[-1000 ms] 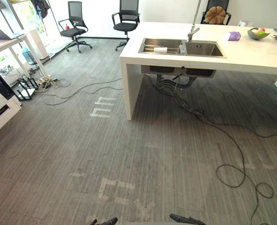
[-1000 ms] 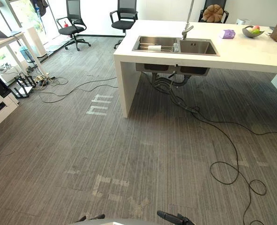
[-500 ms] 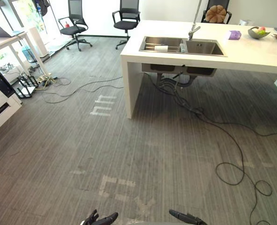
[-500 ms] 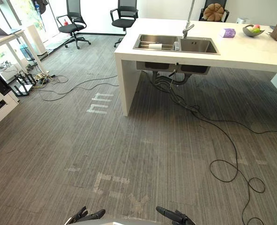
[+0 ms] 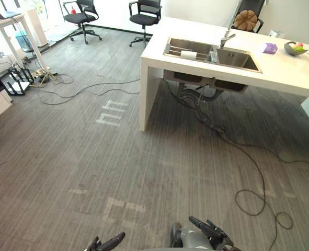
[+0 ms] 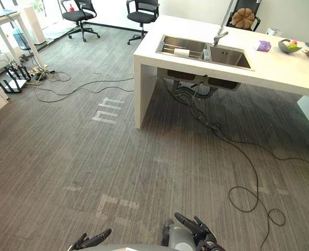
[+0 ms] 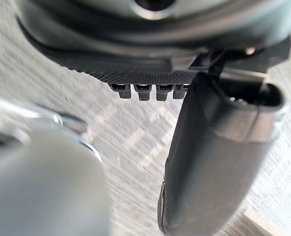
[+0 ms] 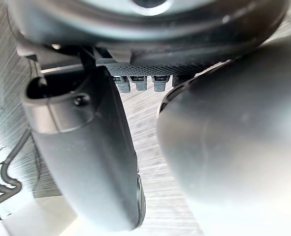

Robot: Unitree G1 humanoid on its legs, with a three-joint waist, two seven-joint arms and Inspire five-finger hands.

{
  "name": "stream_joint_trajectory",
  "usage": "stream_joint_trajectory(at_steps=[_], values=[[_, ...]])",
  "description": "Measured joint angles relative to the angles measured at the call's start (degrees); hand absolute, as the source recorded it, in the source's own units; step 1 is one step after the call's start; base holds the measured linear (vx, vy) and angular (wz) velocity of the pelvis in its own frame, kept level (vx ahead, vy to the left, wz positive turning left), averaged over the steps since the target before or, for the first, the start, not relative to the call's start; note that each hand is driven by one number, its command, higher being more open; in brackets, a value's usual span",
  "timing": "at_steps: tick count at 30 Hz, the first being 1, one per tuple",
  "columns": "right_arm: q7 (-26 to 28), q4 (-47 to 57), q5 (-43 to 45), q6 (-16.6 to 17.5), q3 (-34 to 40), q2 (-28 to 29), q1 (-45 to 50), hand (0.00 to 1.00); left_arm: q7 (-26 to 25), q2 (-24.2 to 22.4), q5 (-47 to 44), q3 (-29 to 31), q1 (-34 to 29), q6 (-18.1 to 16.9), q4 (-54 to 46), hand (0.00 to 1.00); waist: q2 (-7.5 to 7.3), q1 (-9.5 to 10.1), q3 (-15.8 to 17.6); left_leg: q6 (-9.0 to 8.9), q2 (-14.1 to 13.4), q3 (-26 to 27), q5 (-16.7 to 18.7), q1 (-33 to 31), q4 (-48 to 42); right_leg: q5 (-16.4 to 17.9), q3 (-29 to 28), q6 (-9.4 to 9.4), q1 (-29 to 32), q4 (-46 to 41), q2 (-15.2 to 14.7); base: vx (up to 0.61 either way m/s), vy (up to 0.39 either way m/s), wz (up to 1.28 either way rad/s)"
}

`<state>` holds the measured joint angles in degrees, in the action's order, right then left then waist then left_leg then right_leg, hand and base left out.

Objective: Walk over to the sink, pick up the cup, carry it to the dishwasher, place the cup inside the dishwasher, then close the dishwasher door

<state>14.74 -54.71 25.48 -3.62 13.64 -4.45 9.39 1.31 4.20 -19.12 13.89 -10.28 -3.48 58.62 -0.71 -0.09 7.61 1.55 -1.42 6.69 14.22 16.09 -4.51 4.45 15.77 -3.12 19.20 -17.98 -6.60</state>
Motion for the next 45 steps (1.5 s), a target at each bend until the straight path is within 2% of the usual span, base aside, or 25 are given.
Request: stream_joint_trajectory(at_steps=[2,4,7,8,9,11,13,16,19,20,22,24,27,28,29,30,31,32,34,36,38,40,42,44,45], values=[[0.18,2.12,0.08,-2.39,2.45,0.83,0.6,1.0,-0.13,-1.54,1.31,1.5,0.8,-0.19,-0.85,1.0,0.39,-1.05,-0.18,-1.64,-0.42,-1.88,5.32,3.4,-1.81,-1.01,0.3,2.24,-0.04,-1.39,-0.22,0.57,-0.21,0.46],[-0.07,3.57,0.14,-4.08,3.8,0.49,1.21,1.0,-0.17,-4.14,2.9,2.35,0.52,-0.19,-0.86,1.0,2.23,-2.15,-1.77,-2.64,-2.57,-3.17,6.31,5.04,-2.3,-4.75,1.27,4.65,-0.22,-3.61,1.31,0.61,-0.232,0.44],[-2.0,3.35,-0.37,-6.64,4.63,-0.04,0.22,1.0,-0.66,-6.27,3.58,4.36,0.72,0.36,-1.92,1.0,4.13,-2.08,-2.42,-2.64,-5.93,-3.19,-0.57,-0.05,-17.99,0.91,1.22,7.01,-3.03,-5.0,5.08,0.71,-0.312,-0.16],[-2.3,3.35,-0.38,-6.88,4.63,-0.06,0.19,1.0,-0.96,-6.65,3.59,4.9,0.84,0.52,-1.92,1.0,4.38,-2.13,-2.48,-3.96,-6.67,-3.66,-3.21,-2.47,-24.0,1.81,0.97,7.29,-4.48,-4.07,5.96,0.72,-0.286,-0.35],[-2.94,3.35,-0.49,-7.01,4.26,-0.05,0.14,1.0,-1.19,-6.82,3.8,6.05,1.1,0.62,-2.22,1.0,4.89,-1.79,-2.73,-7.64,-8.4,-4.8,-7.43,-8.21,-37.14,2.77,0.2,7.82,-8.01,-1.03,8.1,0.72,-0.239,-0.35],[-3.62,3.52,-1.84,-6.87,3.28,0.09,0.12,1.0,-1.46,-7.04,5.71,7.24,1.3,-0.1,-3.99,1.0,4.63,-0.9,-2.2,-8.36,-10.61,-4.37,-6.96,-15.41,-54.17,3.52,-1.18,8.58,-15.74,4.15,10.82,0.8,-0.227,-0.34],[-4.17,3.71,-3.27,-6.73,0.44,0.34,-0.03,1.0,-2.93,-6.76,9.03,5.64,1.2,-1.63,-9.22,1.0,2.66,0.93,-0.49,-7.65,-9.89,-4.41,-3.82,-23.65,-62.73,3.95,-3.31,8.98,-24.96,9.39,11.53,0.6,-0.158,-0.34],[-4.2,4.96,-3.78,-6.66,-3.02,0.31,-1.28,1.0,-5.22,-5.7,14.61,-2.13,-0.63,-5.29,-21.33,1.0,1.57,3.95,0.47,-5.95,-9.56,-1.76,-0.73,-36.34,-53.46,4.26,-6.62,9.02,-31.59,13.85,10.94,0.53,-0.052,-0.63],[-3.77,7.64,-3.67,-6.2,-5.68,0.49,-2.17,1.0,-6.1,-3.39,17.8,-9.24,-2.64,-8.03,-33.11,1.0,0.5,5.18,1.53,-5.5,-8.98,4.38,-2.26,-39.87,-35.17,7.63,-9.98,7.15,-35.78,15.23,7.83,0.51,0.118,-0.75],[-2.68,7.38,-3.76,-4.74,-6.33,-0.52,-2.12,1.0,-7.9,-2.67,18.64,-14.22,-3.54,-10.88,-42.42,1.0,2.25,5.33,1.28,-6.5,-7.92,5.65,-7.92,-39.44,-16.07,11.71,-11.5,5.23,-38.51,16.6,7.67,0.64,0.251,-0.45],[-2.65,3.12,-4.74,-3.46,-6.94,-0.43,-3.67,1.0,-10.44,-2.0,21.4,-16.83,-2.79,-15.08,-50.3,1.0,2.09,5.64,0.88,-3.63,-6.27,4.87,-17.33,-39.58,-17.42,15.53,-13.46,5.86,-40.82,16.22,6.33,0.63,0.286,-0.27],[-2.72,1.53,-5.32,-2.66,-7.66,-0.38,-4.34,1.0,-15.1,-1.44,27.3,-17.91,-0.34,-19.28,-57.75,1.0,0.4,4.95,0.84,0.99,-3.9,4.59,-14.44,-41.42,-21.77,14.55,-15.55,4.18,-40.15,13.56,3.67,0.62,0.253,0.13],[-3.76,0.06,-5.4,-3.34,-7.79,0.16,-5.19,1.0,-22.2,1.03,34.67,-16.79,3.54,-23.09,-72.0,1.0,-0.28,5.17,0.76,2.79,-5.12,5.27,-10.36,-40.26,-29.14,6.73,-18.91,1.9,-39.76,6.91,3.3,0.65,0.214,-0.11],[-4.16,-0.52,-5.36,-3.71,-7.94,1.44,-5.01,1.0,-24.9,3.71,36.97,-15.82,5.81,-25.93,-75.12,1.0,-1.46,5.73,0.09,1.7,-3.11,6.29,-7.75,-40.71,-32.29,3.36,-18.83,0.19,-39.18,1.49,3.11,0.65,0.228,-0.24],[-4.39,-0.77,-5.31,-3.71,-8.03,1.48,-4.19,1.0,-25.87,4.59,37.68,-15.59,6.84,-27.36,-76.36,1.0,-2.56,5.02,-1.1,2.75,-0.99,6.59,-8.34,-38.41,-27.01,2.04,-18.33,-1.78,-38.08,-2.75,2.5,0.57,0.283,-0.08],[-5.05,-2.38,-5.3,-3.63,-8.39,1.63,-3.94,1.0,-27.59,5.29,38.33,-14.95,8.16,-29.23,-79.85,1.0,-2.92,4.55,-2.1,4.24,0.94,7.5,-8.61,-32.58,-19.24,-3.03,-17.19,-8.51,-34.79,-14.11,1.96,0.48,0.184,0.04],[-6.14,-3.16,-5.23,-3.78,-8.3,2.53,-4.38,1.0,-29.11,6.72,38.27,-13.74,8.93,-30.27,-82.4,1.0,-5.33,4.04,-2.52,4.88,3.1,8.05,-7.01,-27.91,-16.23,-8.82,-17.23,-11.67,-29.35,-27.19,-1.33,0.5,0.151,-0.18],[-6.19,-3.03,-5.26,-3.78,-8.31,2.36,-4.81,1.0,-29.98,6.54,37.96,-13.22,8.93,-30.54,-83.32,1.0,-5.51,3.96,-2.71,4.73,3.39,8.39,-6.11,-26.23,-15.93,-9.2,-15.66,-11.02,-25.89,-33.89,-3.19,0.51,0.079,-0.21],[-6.17,-0.54,-5.28,-2.62,-7.65,1.71,-4.64,1.0,-31.45,4.8,37.05,-14.16,9.55,-30.88,-83.11,1.0,-3.59,2.56,-2.35,3.54,2.42,8.0,-3.88,-17.59,-12.04,-4.96,-9.79,-3.44,-15.96,-47.25,-6.72,0.47,0.092,-0.12],[-6.0,0.37,-5.22,-1.72,-7.6,1.7,-5.07,1.0,-32.25,5.16,37.18,-16.2,9.67,-30.67,-82.79,1.0,-3.21,1.47,-2.46,2.3,0.61,7.7,-4.04,-12.35,-7.6,-0.51,-5.35,-2.23,-10.55,-45.46,-7.51,0.46,0.017,0.1],[-5.94,0.62,-5.2,-1.18,-6.4,2.13,-5.93,1.0,-32.09,6.2,37.39,-18.08,9.91,-30.08,-82.79,1.0,-2.66,0.52,-2.5,-0.21,-1.89,7.71,-3.76,-7.84,-4.65,2.93,1.7,-0.46,-6.68,-32.87,-8.35,0.52,-0.091,0.07],[-5.77,1.15,-5.39,-1.12,-5.61,2.9,-5.94,1.0,-30.82,7.1,37.3,-19.26,11.08,-28.59,-82.73,1.0,-2.47,0.39,-2.58,-2.9,-3.63,7.9,-2.12,-5.4,-4.0,2.22,3.96,0.66,-5.74,-16.08,-5.81,0.45,-0.196,-0.04],[-5.78,1.48,-5.49,-1.22,-5.71,4.22,-5.29,1.0,-27.99,7.97,37.31,-20.64,11.82,-26.34,-82.54,1.0,-3.5,0.15,-3.3,-5.64,-2.84,7.66,-0.3,-3.8,-4.87,-10.26,0.16,3.0,-6.11,0.99,-2.27,0.47,-0.239,-0.11],[-5.82,1.42,-6.48,-2.56,-6.18,2.81,-5.42,1.0,-23.21,6.03,38.77,-24.32,11.79,-23.98,-78.34,1.0,1.26,0.55,-5.41,-6.86,-5.28,7.22,0.42,-3.76,-8.11,-8.33,-1.06,3.01,-7.9,4.32,0.66,0.48,-0.197,-0.36],[-5.74,1.52,-6.86,-3.2,-6.39,2.27,-5.48,1.0,-21.65,5.46,39.48,-25.2,12.0,-23.1,-77.37,1.0,2.13,0.51,-5.46,-6.89,-5.82,7.21,0.47,-3.93,-8.88,-8.33,-1.11,3.02,-8.9,5.85,1.35,0.39,-0.153,-0.35]])
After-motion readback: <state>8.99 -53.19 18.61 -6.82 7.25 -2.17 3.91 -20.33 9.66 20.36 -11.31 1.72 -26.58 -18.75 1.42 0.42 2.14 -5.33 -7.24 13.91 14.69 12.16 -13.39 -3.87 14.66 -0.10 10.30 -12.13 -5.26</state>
